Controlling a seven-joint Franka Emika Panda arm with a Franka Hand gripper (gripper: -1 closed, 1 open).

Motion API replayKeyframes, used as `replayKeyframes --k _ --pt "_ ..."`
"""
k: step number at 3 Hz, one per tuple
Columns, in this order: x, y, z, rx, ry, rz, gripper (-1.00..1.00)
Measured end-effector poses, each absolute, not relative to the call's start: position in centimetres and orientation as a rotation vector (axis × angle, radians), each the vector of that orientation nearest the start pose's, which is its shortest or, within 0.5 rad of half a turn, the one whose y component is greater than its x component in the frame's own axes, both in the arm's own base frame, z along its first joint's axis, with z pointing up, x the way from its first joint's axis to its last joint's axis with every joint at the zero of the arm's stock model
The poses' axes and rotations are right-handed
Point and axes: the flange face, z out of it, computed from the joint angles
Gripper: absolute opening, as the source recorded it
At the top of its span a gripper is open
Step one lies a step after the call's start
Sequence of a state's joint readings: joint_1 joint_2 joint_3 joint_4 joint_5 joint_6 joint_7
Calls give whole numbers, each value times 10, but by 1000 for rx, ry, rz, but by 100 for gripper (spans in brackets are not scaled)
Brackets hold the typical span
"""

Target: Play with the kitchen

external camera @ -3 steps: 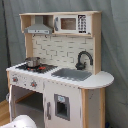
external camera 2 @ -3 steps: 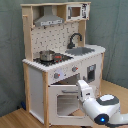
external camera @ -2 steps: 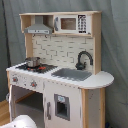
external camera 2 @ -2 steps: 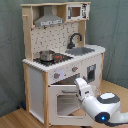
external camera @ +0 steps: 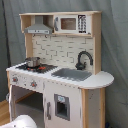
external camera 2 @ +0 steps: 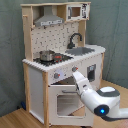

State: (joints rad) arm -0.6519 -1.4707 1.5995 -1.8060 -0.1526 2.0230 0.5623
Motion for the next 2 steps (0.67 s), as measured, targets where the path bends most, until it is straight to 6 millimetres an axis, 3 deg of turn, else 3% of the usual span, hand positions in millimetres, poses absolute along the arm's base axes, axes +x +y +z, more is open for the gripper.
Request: replayKeyframes --k 2 --pt "194 584 384 1554 625 1098 100"
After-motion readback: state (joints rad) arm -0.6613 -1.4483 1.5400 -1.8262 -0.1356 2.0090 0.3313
